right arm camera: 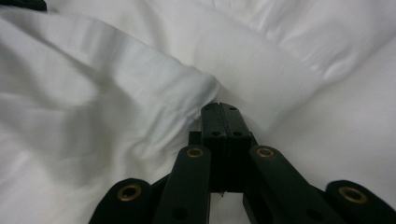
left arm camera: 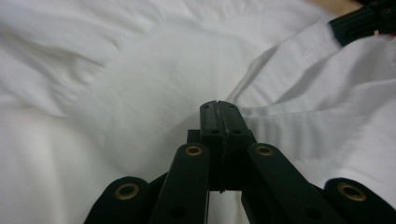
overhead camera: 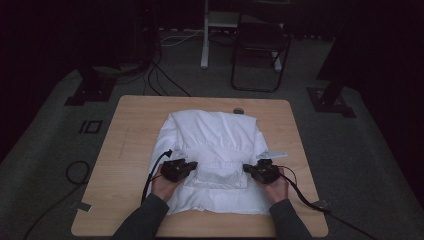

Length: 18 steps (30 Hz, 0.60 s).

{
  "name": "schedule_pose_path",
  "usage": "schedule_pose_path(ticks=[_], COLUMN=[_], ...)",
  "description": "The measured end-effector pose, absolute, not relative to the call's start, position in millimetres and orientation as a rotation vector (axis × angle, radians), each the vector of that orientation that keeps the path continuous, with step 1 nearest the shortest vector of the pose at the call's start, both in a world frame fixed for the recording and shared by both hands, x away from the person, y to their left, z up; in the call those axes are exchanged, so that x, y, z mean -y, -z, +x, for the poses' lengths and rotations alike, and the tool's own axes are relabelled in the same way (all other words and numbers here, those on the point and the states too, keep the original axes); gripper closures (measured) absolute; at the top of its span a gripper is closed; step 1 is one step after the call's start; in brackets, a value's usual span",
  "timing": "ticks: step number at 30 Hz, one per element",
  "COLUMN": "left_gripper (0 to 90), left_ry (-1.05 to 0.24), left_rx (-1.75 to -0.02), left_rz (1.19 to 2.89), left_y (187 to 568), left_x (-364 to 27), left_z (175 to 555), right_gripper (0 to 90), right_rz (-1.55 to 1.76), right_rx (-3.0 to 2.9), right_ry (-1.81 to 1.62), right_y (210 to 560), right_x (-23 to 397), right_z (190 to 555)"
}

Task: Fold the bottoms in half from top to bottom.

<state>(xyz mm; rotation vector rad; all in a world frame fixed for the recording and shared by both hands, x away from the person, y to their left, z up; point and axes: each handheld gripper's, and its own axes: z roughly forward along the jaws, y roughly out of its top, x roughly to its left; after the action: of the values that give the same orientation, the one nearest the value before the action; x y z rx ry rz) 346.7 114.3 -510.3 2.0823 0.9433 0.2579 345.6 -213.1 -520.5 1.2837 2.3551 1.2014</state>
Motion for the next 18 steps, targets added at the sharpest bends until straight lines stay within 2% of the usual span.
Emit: schedule_pose_path(ticks=[4,7,10,18], left_gripper=[88.7,86.3,81.9,74.9], left_ry=[-0.239,-0.209,-0.192,-0.181], left_rx=[-0.934,-0.886,-0.752,-0.745], left_rz=[2.134,2.127,2.154,2.134], left_y=[527.2,523.2,515.4,512.7], left_x=[-103.6,-103.2,-103.7,-103.7], left_z=[348.6,336.7,317.7,312.2], right_gripper=[88.3,83.5,78.3,72.0], right_rz=[1.321,1.222,1.061,0.976], right_rx=[-2.395,-2.411,-2.443,-2.439], right_ry=[-1.167,-1.246,-1.356,-1.454], right_y=[535.1,529.0,516.8,505.4], right_x=[204.3,204.8,209.2,209.6], right_z=[356.0,346.5,329.2,305.8])
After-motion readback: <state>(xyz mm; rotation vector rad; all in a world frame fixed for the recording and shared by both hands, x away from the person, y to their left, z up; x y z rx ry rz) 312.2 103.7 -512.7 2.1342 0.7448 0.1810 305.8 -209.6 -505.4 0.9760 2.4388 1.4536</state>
